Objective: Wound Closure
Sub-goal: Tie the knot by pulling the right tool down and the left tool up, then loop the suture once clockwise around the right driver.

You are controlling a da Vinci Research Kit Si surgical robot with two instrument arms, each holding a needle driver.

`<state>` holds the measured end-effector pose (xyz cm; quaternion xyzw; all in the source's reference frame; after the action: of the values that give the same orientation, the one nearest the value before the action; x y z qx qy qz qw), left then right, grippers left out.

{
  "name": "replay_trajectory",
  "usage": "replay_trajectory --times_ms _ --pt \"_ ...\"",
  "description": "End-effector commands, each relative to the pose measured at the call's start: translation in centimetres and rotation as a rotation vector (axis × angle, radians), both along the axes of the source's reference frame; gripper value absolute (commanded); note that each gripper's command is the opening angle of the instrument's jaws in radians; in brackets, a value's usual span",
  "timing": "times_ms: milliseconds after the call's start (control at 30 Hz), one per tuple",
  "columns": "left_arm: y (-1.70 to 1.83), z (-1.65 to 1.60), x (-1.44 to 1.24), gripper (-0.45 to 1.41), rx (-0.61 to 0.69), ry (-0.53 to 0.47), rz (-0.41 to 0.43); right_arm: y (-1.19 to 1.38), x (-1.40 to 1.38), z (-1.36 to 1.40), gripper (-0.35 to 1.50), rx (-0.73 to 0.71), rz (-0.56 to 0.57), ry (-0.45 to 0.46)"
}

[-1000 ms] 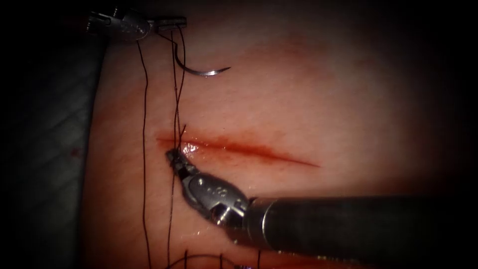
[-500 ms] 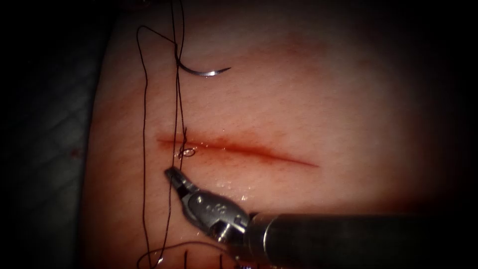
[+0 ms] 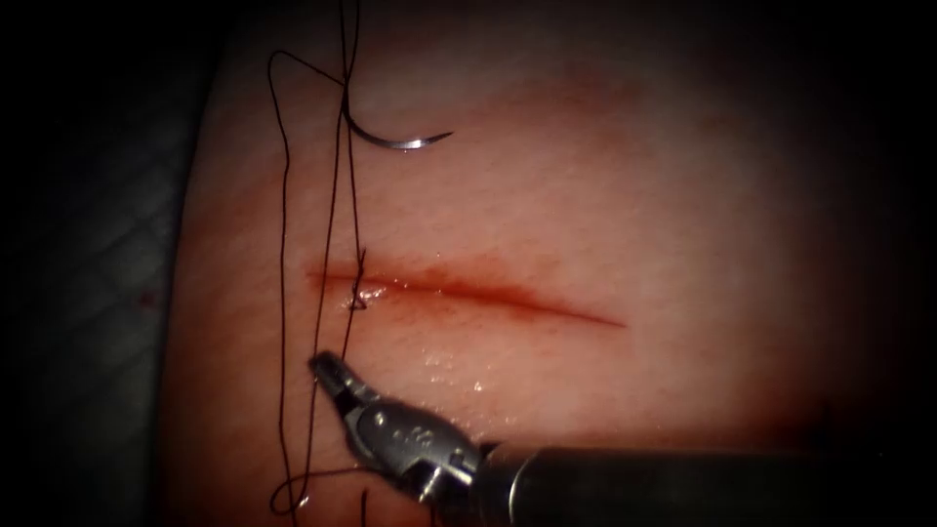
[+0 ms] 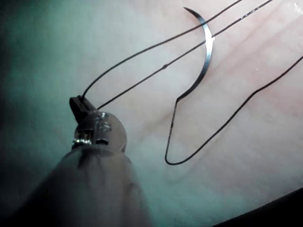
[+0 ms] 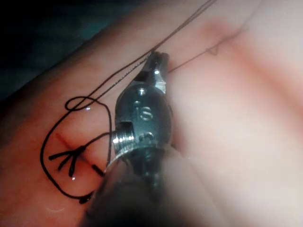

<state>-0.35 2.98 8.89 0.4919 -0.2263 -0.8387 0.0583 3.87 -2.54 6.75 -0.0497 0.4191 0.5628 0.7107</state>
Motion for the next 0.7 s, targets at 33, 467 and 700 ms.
replay_trajectory --times_ms 33,467,700 --pt "0.08 0.06 -0.05 -0.45 -0.005 -0.004 -0.005 -0.08 0.07 0.00 -0.35 0.005 -0.002 0.001" --pt "0.44 0.34 -0.07 -0.45 -0.017 -0.001 -0.055 -0.34 0.08 -0.32 -0.35 0.000 -0.035 0.024" --pt "0.47 0.37 -0.11 -0.45 -0.022 -0.006 -0.059 -0.52 0.16 -0.26 -0.35 0.009 -0.054 0.002"
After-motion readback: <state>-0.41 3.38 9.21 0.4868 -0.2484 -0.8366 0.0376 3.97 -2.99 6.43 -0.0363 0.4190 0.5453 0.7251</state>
